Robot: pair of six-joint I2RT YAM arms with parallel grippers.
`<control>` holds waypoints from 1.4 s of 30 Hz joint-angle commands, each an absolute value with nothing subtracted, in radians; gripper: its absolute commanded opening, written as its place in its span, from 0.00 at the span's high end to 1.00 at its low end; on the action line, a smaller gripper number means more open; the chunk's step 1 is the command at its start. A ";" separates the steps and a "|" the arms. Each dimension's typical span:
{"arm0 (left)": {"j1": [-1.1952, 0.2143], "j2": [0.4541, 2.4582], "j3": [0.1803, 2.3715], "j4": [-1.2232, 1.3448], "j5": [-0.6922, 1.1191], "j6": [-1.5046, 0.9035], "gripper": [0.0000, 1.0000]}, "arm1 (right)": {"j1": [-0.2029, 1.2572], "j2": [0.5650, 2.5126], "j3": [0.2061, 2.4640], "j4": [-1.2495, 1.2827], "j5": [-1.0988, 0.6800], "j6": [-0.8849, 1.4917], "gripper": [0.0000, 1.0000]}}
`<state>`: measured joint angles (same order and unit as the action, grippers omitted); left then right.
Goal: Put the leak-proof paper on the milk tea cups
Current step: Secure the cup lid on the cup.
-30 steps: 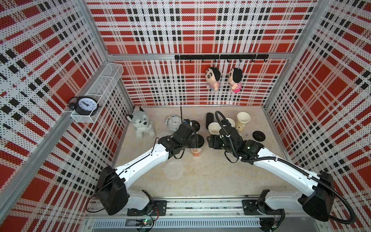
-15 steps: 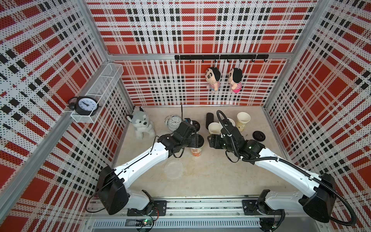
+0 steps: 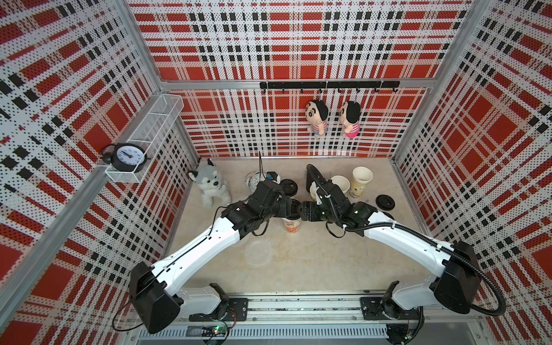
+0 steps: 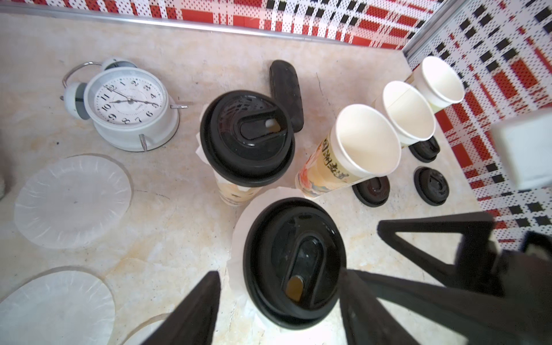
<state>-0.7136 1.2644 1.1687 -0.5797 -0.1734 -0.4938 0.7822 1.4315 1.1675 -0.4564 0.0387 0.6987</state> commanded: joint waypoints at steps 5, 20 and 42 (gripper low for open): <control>-0.673 1.203 1.109 -0.588 -0.188 -0.515 0.37 | 0.777 1.485 1.222 -0.408 -0.006 0.683 0.19; -0.628 1.213 1.028 -0.527 -0.132 -0.522 0.39 | 0.776 1.570 1.218 -0.428 0.019 0.699 0.26; -0.627 1.267 0.957 -0.424 -0.116 -0.536 0.41 | 0.785 1.648 1.130 -0.656 0.064 0.712 0.34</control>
<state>-0.6334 1.2549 0.9688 -0.4717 -0.1272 -0.5335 0.7826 1.5570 1.1988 -0.4007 0.0113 0.7387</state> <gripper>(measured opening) 0.593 0.665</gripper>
